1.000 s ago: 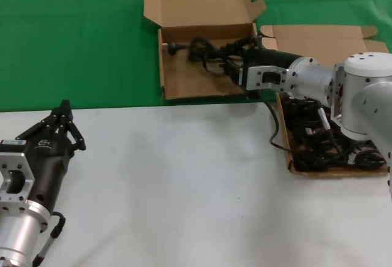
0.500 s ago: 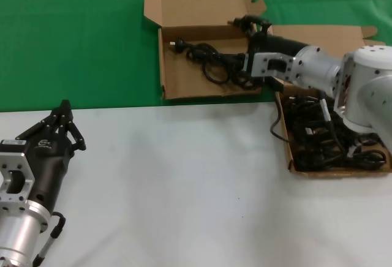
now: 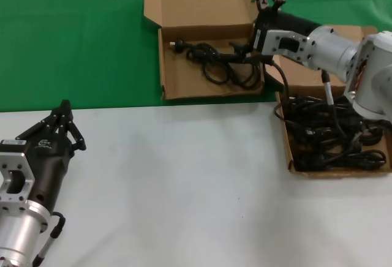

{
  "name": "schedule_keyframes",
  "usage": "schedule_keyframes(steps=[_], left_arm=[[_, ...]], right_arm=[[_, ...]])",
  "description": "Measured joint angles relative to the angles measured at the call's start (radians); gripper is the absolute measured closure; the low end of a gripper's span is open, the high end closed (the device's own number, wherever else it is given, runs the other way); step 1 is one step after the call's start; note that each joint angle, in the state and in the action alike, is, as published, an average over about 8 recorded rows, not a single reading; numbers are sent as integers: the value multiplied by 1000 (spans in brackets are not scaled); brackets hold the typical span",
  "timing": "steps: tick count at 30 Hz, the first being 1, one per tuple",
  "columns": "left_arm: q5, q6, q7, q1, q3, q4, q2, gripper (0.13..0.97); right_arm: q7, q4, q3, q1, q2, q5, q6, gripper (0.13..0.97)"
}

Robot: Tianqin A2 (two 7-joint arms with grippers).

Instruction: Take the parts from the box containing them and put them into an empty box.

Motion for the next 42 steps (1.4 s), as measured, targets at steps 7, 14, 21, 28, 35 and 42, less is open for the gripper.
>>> schedule_keyframes(steps=[7,14,21,28,35,42], left_arm=[[0,0,0,0,0,0,0,958],[0,0,0,0,0,0,0,945],[0,0,0,0,0,0,0,910],[0,0,0,0,0,0,0,822],[0,0,0,0,0,0,0,696],[0,0,0,0,0,0,0,627]], right_arm=[[2,12,7,5,13,6,-38,263],[8,18,8,1,15,6,-41,186],[74,88,10,-57,23,8,-11,145],[195,217,15,-165,39,11,44,129],[331,362,21,-285,57,14,106,129],[468,507,26,-408,75,18,168,129]])
